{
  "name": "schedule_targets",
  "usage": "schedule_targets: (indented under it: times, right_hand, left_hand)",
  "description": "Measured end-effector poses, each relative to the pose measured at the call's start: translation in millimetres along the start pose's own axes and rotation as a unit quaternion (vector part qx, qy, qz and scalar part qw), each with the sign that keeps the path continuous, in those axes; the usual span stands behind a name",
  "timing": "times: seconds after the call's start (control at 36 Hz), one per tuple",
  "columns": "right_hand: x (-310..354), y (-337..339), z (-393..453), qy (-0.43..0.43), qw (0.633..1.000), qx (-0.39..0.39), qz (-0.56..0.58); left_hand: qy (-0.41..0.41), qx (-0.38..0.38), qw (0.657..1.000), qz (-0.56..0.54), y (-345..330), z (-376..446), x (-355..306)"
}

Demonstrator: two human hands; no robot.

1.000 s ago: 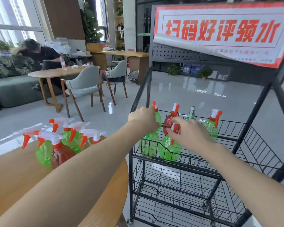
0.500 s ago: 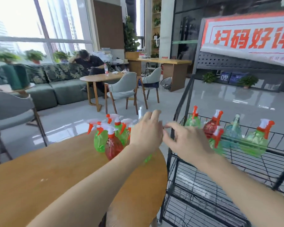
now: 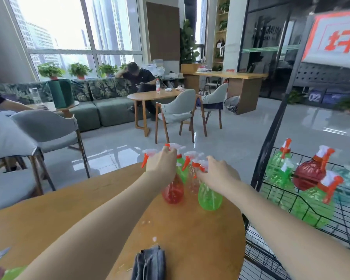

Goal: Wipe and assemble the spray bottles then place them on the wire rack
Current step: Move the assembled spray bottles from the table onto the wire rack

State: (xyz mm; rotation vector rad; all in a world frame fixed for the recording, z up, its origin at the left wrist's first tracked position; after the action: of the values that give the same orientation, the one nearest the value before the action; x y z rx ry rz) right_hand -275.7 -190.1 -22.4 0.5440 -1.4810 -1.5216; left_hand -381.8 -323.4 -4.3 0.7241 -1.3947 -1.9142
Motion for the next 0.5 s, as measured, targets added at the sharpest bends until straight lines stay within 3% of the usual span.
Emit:
schedule_targets:
  times: [0.22,0.36,0.5]
  right_hand:
    - [-1,-7,-2,0.029,0.999,-0.033,-0.028]
    - [2,-3,-10,0.033,0.999,-0.026,0.025]
    - [-3,10,-31,0.026,0.998,-0.027,0.056]
  left_hand:
    - [0.017,0.058,0.998,0.024,-9,8,7]
    - [-0.004,0.053,0.994,0.099,4,0,1]
    - [-0.021,0.058,0.993,0.105,26,-12,-22]
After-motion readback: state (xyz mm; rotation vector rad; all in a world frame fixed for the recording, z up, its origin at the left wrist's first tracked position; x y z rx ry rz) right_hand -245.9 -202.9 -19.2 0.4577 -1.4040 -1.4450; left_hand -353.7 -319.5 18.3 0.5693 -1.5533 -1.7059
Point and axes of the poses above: each hand's wrist, its own z-axis towards the middle knuckle, its own y-axis out of the back of the hand, x = y × z, the point moved 2 cm from there along z, towards the middle knuckle, and after that the axes turned 4 degrees about -x, right-handed, at the moved point
